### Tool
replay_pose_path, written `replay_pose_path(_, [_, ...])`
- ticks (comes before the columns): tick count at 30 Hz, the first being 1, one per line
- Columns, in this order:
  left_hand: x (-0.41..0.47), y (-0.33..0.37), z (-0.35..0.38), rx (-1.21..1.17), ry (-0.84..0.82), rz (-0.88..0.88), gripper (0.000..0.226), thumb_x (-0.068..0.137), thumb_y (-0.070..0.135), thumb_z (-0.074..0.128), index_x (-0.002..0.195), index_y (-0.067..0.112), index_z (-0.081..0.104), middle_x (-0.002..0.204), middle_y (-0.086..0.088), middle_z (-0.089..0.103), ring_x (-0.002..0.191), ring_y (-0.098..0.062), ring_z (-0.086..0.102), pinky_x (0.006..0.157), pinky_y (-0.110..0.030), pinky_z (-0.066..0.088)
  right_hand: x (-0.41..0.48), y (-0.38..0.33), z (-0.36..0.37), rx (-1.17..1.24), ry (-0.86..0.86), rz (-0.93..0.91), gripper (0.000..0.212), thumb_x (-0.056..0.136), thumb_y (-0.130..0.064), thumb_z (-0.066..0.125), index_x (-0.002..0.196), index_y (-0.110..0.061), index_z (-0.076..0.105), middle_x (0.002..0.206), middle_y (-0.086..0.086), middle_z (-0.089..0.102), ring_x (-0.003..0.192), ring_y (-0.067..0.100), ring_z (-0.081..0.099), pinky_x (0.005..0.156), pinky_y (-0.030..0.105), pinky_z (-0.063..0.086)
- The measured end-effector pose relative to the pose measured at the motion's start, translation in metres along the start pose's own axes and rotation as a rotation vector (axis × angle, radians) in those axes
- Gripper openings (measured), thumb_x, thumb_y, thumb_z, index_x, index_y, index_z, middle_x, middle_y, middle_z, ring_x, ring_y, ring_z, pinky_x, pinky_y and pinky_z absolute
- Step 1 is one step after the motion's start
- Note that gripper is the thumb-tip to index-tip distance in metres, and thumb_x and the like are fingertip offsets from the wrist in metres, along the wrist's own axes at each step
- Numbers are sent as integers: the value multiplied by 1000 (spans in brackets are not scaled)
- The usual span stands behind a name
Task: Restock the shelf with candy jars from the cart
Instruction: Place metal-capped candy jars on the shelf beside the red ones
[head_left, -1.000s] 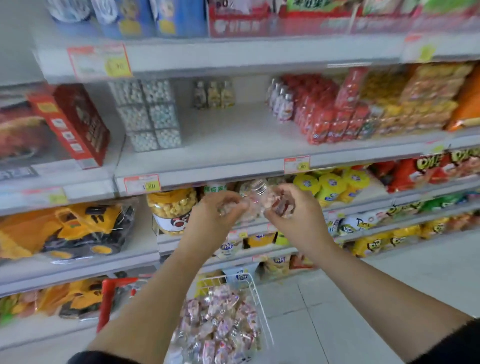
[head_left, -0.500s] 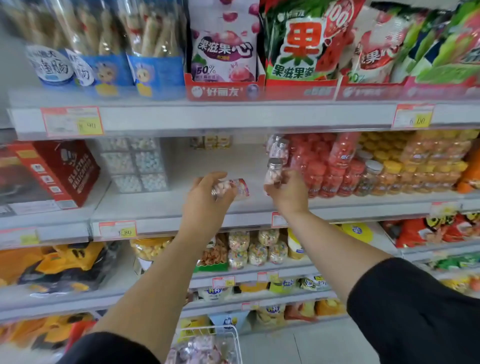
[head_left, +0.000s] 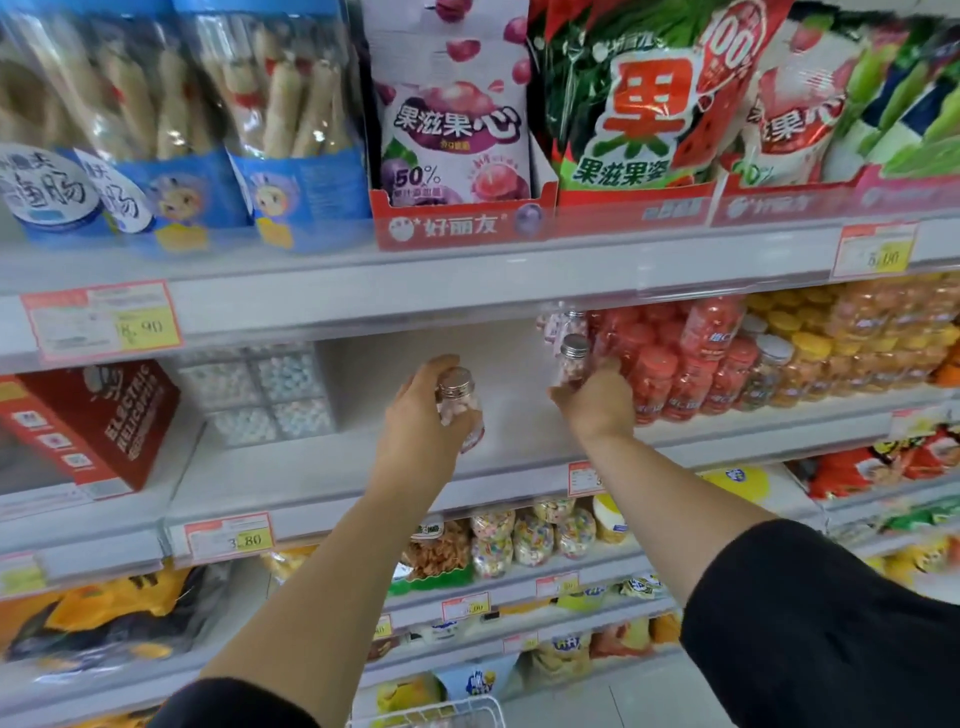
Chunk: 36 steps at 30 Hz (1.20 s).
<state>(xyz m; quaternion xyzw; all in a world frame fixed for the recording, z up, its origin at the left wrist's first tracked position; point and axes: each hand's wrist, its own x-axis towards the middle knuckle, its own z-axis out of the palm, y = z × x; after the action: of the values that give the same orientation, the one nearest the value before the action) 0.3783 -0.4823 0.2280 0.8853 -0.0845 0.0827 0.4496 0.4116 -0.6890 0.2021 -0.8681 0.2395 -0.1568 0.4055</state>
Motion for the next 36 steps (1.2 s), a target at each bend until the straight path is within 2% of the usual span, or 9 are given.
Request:
replay_pose_path(2, [3, -2, 3, -3, -34, 8, 56, 89, 10, 68, 137, 31, 49, 124, 3, 60, 102, -16, 59, 72, -17, 43, -11, 8, -4, 79, -10, -104, 45, 80, -18, 80, 115, -7, 54, 105, 14, 67, 98, 31, 65, 75, 27, 45])
replay_pose_path(4, [3, -5, 7, 7, -70, 18, 55, 89, 13, 69, 137, 30, 49, 124, 2, 62, 106, -19, 62, 82, -26, 48, -28, 21, -7, 72, -4, -260, 37, 81, -21, 79, 110, -16, 57, 105, 7, 65, 95, 25, 63, 80, 33, 50])
replay_pose_path(8, [4, -9, 11, 3, -79, 37, 55, 88, 20, 73, 137, 26, 50, 124, 1, 64, 107, -17, 64, 86, -24, 46, -40, 23, -4, -414, -95, -586, 39, 94, -36, 55, 126, -15, 64, 114, 8, 68, 108, 28, 59, 94, 44, 48])
replay_pose_path(11, [8, -9, 10, 8, -90, 23, 56, 87, 19, 74, 138, 25, 51, 123, 1, 64, 108, -15, 62, 83, -19, 41, -27, 7, 2, -586, -236, -485, 47, 99, -42, 39, 136, -16, 55, 130, 11, 60, 124, 33, 50, 106, 47, 38])
replay_pose_path(16, [9, -11, 10, 7, -103, 26, 48, 87, 18, 74, 132, 24, 57, 120, 5, 64, 101, -10, 63, 81, -17, 41, -8, 2, 2, -667, -267, -350, 49, 102, -40, 37, 139, -10, 46, 143, 13, 46, 138, 34, 31, 103, 46, 38])
replay_pose_path(23, [10, -16, 11, 15, -108, 32, 45, 86, 21, 74, 129, 21, 61, 121, 3, 61, 104, -8, 62, 86, -20, 47, 6, 2, 8, -700, -258, -295, 48, 100, -38, 37, 136, -6, 45, 140, 15, 46, 128, 34, 36, 99, 44, 39])
replay_pose_path(29, [9, -19, 9, 31, -132, 25, 48, 86, 23, 75, 131, 21, 60, 123, 4, 60, 101, -5, 59, 89, -21, 48, 13, 6, 12, -673, -255, -277, 56, 100, -37, 38, 145, -4, 34, 147, 15, 40, 133, 34, 33, 102, 45, 37])
replay_pose_path(33, [11, -20, 10, 40, -149, 17, 47, 86, 21, 75, 131, 22, 60, 121, 6, 60, 99, -3, 59, 75, -2, 41, 15, 8, 9, -634, -282, -295, 63, 100, -36, 40, 153, -5, 23, 153, 15, 32, 139, 33, 27, 108, 46, 33])
replay_pose_path(36, [12, -15, 17, 36, -154, 18, 48, 85, 22, 75, 131, 22, 60, 119, 7, 61, 97, -3, 58, 70, -1, 37, 5, 10, -6, -575, -313, -413, 56, 100, -32, 43, 150, -8, 36, 149, 15, 41, 136, 34, 34, 108, 46, 37])
